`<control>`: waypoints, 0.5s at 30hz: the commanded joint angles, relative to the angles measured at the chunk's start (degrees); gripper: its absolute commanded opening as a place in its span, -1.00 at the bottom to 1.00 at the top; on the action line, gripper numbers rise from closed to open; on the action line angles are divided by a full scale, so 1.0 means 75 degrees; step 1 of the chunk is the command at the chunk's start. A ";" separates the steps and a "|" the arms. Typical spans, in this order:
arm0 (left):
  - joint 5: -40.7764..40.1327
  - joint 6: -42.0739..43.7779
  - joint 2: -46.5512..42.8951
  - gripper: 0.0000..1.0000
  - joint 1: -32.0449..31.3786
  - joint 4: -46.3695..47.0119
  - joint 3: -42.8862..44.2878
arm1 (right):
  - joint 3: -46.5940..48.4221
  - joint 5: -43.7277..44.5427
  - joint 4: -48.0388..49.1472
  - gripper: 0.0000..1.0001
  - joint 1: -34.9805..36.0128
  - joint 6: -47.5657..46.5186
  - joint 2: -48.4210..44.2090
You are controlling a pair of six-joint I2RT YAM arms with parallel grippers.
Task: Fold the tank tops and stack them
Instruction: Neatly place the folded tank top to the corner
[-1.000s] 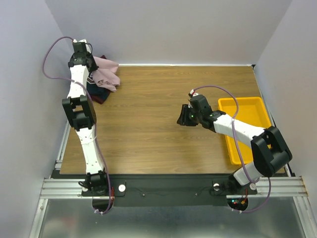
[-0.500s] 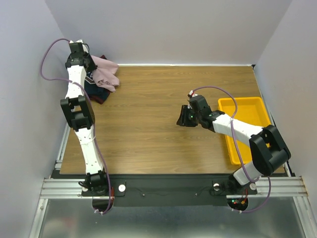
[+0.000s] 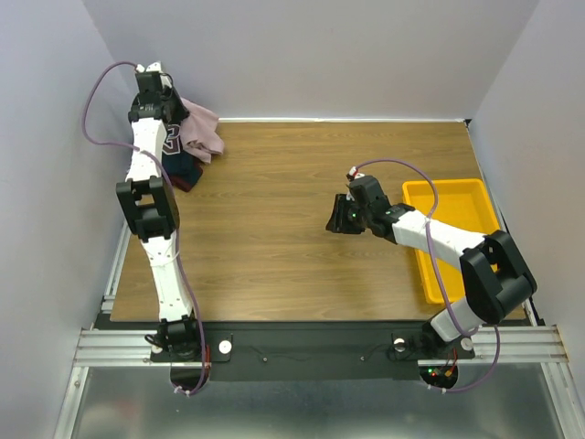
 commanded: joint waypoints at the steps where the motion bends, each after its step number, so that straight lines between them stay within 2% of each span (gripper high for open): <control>1: 0.0267 -0.0245 -0.1013 -1.00 0.0049 0.1179 0.0667 | 0.0364 0.0064 0.0120 -0.17 -0.0061 -0.0038 -0.0060; 5: 0.0432 -0.0375 -0.0989 -1.00 0.0060 0.1390 0.0856 | 0.0352 0.0170 0.0121 -0.17 -0.0049 -0.0026 -0.0107; 9: 0.0443 -0.0585 -0.1387 -1.00 0.0259 0.1928 0.0132 | 0.0364 0.0170 0.0120 -0.17 -0.0049 -0.0026 -0.0083; 14: 0.0467 -0.1101 -0.1470 -1.00 0.0692 0.1930 -0.0572 | 0.0375 0.0088 0.0132 -0.17 -0.0061 -0.0026 0.0010; 15: 0.0409 -0.1183 -0.1598 -1.00 0.0832 0.2058 -0.1131 | 0.0375 0.0065 0.0132 -0.17 -0.0049 -0.0026 0.0022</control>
